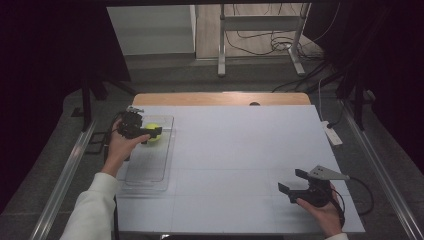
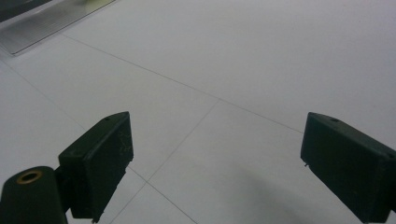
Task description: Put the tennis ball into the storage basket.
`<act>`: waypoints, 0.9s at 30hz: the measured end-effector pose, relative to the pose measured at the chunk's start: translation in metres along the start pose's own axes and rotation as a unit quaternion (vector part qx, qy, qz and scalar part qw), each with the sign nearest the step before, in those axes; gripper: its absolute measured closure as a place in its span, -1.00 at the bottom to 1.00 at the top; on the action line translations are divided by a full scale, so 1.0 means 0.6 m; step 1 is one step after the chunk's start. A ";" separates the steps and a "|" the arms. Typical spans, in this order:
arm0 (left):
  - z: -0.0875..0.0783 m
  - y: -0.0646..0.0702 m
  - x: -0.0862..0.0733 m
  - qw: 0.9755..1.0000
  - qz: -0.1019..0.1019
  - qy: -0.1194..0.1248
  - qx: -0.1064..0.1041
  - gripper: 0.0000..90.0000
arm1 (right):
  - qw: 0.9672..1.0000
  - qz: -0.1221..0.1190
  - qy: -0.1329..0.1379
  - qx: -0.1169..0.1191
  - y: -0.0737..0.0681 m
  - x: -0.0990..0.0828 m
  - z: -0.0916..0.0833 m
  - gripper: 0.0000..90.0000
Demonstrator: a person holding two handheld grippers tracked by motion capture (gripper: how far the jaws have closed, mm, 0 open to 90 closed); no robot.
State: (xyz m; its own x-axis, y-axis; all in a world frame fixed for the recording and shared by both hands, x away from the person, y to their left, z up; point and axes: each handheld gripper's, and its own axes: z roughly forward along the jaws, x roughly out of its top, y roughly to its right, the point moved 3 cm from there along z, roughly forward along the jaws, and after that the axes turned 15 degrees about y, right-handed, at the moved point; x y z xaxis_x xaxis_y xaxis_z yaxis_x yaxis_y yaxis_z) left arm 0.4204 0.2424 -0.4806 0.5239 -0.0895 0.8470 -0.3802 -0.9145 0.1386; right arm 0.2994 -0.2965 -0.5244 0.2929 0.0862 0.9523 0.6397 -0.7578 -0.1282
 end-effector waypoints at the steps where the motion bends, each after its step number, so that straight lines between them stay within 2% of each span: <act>1: -0.003 0.003 0.001 1.000 0.002 0.003 -0.004 -0.74 | 1.000 0.000 0.000 -0.001 0.000 0.000 -0.001 -0.79; 12: -0.019 0.029 -0.012 0.999 0.013 0.006 -0.033 -0.72 | 1.000 0.003 -0.001 -0.001 0.003 -0.002 -0.002 -0.79; 21: -0.041 0.064 -0.016 0.997 0.022 0.019 -0.069 -0.71 | 1.000 0.002 0.000 -0.001 0.003 -0.002 -0.003 -0.79; 27: -0.048 0.083 -0.027 0.996 0.031 0.018 -0.086 -0.71 | 1.000 0.000 -0.001 -0.002 0.002 -0.002 -0.004 -0.79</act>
State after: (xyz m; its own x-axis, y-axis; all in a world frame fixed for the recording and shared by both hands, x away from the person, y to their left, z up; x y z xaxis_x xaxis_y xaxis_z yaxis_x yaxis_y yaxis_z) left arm 0.3711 0.2098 -0.4725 0.4688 -0.1257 0.8743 -0.5368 -0.8266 0.1691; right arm 0.2982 -0.2992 -0.5251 0.2938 0.0878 0.9518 0.6376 -0.7599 -0.1267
